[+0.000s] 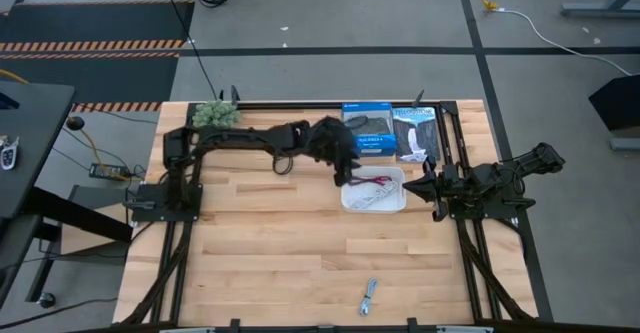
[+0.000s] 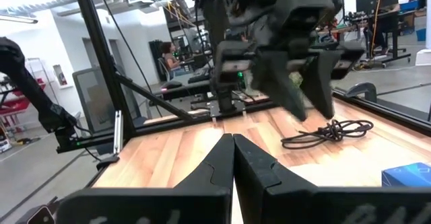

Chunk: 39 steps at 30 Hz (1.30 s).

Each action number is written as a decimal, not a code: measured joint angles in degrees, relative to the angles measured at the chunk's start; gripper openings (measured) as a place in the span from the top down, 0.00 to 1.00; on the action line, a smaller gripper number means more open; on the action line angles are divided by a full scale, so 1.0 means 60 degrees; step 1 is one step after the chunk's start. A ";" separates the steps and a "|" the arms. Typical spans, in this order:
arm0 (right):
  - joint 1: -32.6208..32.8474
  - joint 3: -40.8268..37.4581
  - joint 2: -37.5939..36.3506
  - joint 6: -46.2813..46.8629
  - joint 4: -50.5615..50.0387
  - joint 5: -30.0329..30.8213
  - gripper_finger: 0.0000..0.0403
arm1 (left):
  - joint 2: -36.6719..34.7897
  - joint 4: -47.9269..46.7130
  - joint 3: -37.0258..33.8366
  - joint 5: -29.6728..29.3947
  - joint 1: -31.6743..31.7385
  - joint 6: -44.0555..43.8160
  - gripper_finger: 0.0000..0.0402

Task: Pick and place USB-C Cables
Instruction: Put the black charger cable into the white bin

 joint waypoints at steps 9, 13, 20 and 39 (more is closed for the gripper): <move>0.0000 0.0000 0.0000 0.0000 0.0148 0.0016 0.97 | -0.0431 -0.2499 -0.0004 0.0003 0.0965 0.0023 0.65; -0.0001 0.0000 0.0004 0.0000 0.0321 0.0033 0.97 | -0.0567 -0.3637 -0.0018 -0.0004 0.1405 0.0036 0.65; 0.0000 0.0002 0.0004 0.0000 0.0349 0.0033 0.97 | -0.0670 -0.4975 -0.0011 0.0000 0.2088 0.0027 0.65; 0.0002 0.0000 0.0015 0.0000 0.0308 0.0025 0.97 | -0.0670 -0.7545 -0.0015 -0.1067 0.2588 -0.0261 0.65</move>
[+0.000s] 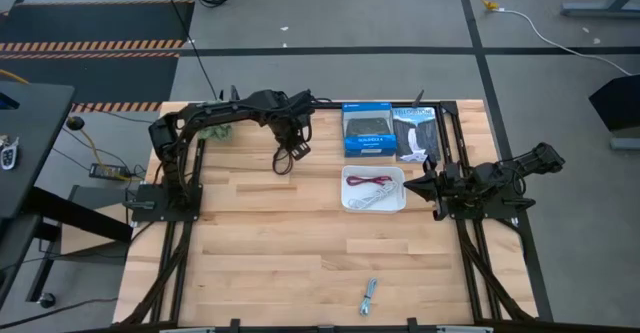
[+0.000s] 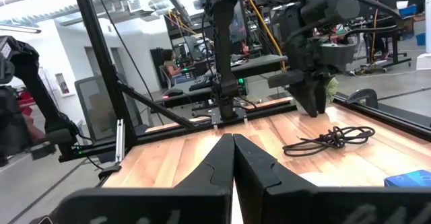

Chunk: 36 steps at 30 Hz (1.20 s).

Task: Pick and place USB-C Cables
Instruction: Put the black charger cable into the white bin

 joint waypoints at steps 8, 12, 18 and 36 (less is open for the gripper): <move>-0.0003 0.0000 0.0000 0.0000 -0.0001 0.0000 0.97 | 0.0015 -0.0130 0.0000 0.0130 0.1035 -0.0443 0.51; -0.0004 0.0000 0.0000 0.0000 -0.0001 0.0000 0.97 | 0.0023 -0.0112 0.0000 0.0135 0.1414 -0.0735 0.39; 0.0000 0.0000 0.0000 0.0000 -0.0001 0.0000 0.97 | 0.0255 0.0166 -0.0122 0.0155 0.1585 -0.1256 0.27; -0.0003 0.0000 0.0000 0.0000 -0.0001 -0.0004 0.97 | 0.0262 0.2547 -0.2240 0.0136 0.1435 -0.2753 0.26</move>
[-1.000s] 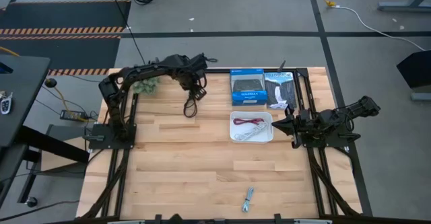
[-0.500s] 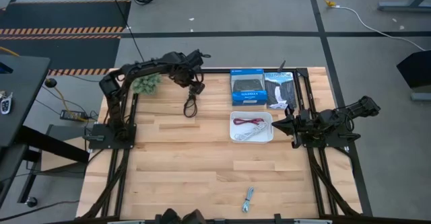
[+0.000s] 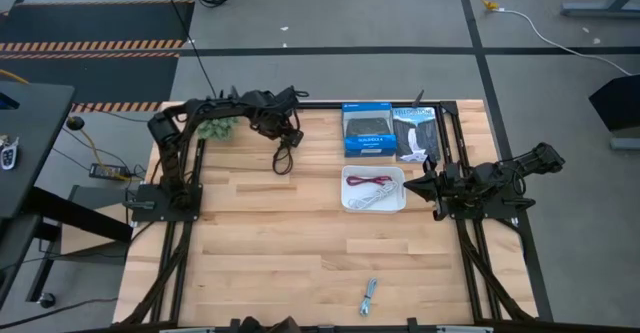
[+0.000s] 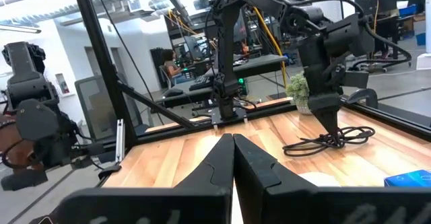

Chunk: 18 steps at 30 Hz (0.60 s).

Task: Pick and place USB-C Cables
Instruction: Put the black charger cable into the white bin

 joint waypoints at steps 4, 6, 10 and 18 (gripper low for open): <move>0.0000 0.0000 0.0000 0.0000 0.0000 0.0000 0.97 | 0.0000 0.0535 -0.0282 -0.0004 -0.0175 -0.0210 0.27; 0.0001 0.0000 0.0001 0.0000 0.0000 0.0000 0.97 | 0.0000 0.0710 -0.0399 -0.0075 -0.0262 -0.0210 0.27; 0.0000 0.0000 0.0000 0.0000 0.0000 0.0000 0.97 | 0.0000 0.0832 -0.0616 -0.0475 -0.0411 -0.0162 0.27; 0.0000 0.0000 0.0000 0.0000 -0.0002 0.0000 0.97 | 0.0000 0.0877 -0.0933 -0.0861 -0.0666 -0.0011 0.32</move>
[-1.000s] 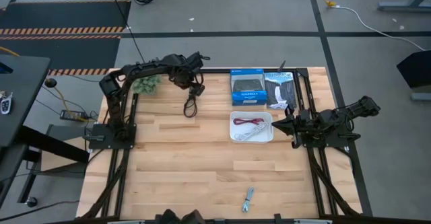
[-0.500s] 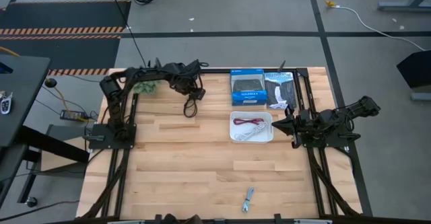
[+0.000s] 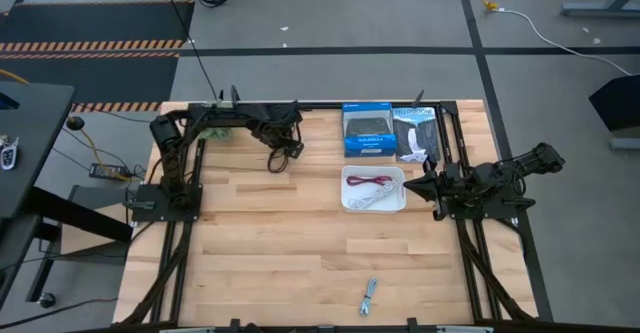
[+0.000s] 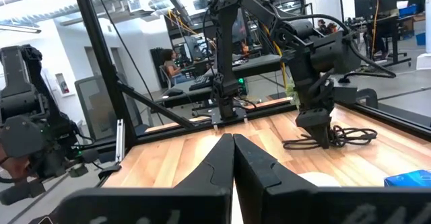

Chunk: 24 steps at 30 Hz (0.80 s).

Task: Pick and place USB-C Cables
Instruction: Put the black charger cable into the white bin

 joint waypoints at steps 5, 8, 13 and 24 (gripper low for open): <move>0.0002 0.0000 0.0000 0.0000 0.0000 0.0000 0.97 | -0.0004 0.0015 0.0004 -0.0047 -0.0143 0.0421 0.46; 0.0002 0.0000 0.0000 0.0000 0.0002 0.0000 0.97 | -0.0011 -0.0004 0.0004 -0.0061 -0.0201 0.0542 0.56; 0.0002 0.0000 0.0000 0.0000 0.0002 0.0000 0.97 | -0.0018 -0.0080 0.0007 -0.0035 -0.0273 0.0575 0.71; 0.0000 0.0000 0.0000 0.0000 -0.0001 0.0000 0.97 | -0.0596 -0.0267 0.0202 0.0321 -0.0340 0.1065 0.84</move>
